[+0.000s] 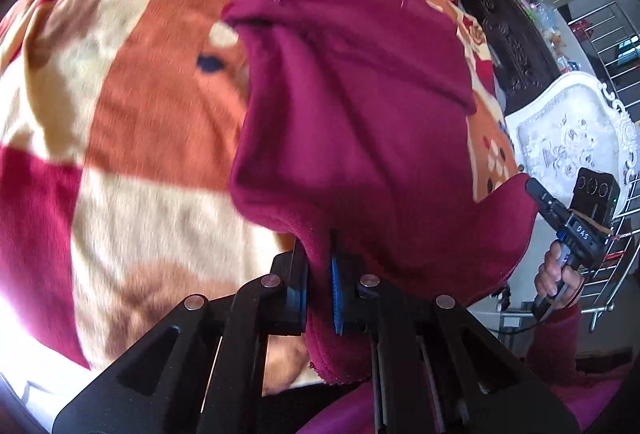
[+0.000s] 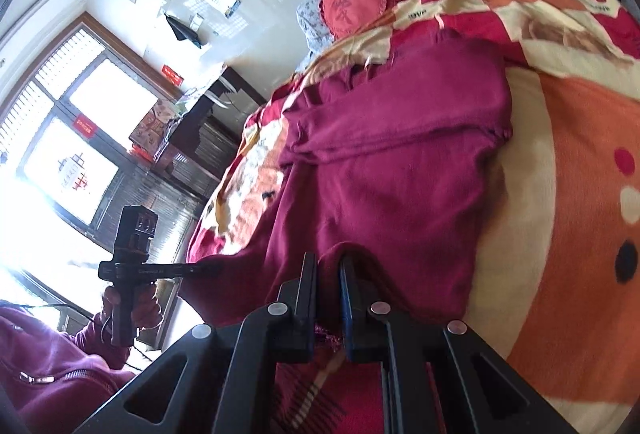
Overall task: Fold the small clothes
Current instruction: 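Lift the hem with the left gripper and fold it toward the collar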
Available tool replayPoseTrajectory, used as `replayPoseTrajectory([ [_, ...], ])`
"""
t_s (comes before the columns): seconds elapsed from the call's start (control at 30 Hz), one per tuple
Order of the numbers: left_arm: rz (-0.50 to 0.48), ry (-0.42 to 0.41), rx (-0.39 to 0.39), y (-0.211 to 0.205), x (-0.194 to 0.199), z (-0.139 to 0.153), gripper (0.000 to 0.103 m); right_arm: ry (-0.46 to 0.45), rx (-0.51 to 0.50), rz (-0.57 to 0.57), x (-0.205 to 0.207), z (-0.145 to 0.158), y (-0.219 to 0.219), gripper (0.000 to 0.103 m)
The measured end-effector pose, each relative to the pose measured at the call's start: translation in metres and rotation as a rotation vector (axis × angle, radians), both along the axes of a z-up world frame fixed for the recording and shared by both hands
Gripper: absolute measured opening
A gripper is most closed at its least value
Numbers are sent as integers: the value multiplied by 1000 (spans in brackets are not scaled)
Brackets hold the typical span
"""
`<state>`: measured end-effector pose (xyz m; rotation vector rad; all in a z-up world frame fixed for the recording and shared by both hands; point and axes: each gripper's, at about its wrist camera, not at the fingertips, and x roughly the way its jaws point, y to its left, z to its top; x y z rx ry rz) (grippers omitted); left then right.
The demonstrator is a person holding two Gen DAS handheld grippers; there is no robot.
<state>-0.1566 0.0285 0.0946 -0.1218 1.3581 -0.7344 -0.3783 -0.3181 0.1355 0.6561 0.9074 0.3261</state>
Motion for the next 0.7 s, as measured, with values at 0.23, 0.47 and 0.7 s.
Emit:
replayPoseTrajectory([
  [0.23, 24, -137, -59, -41, 74, 33, 8, -68, -34, -124, 66, 9, -33, 9],
  [0.47, 53, -166, -62, -86, 140, 39, 7, -67, -25, -117, 136, 19, -65, 5],
  [0.7, 25, -163, 6, -83, 136, 21, 7, 66, -142, 102, 129, -23, -18, 57],
])
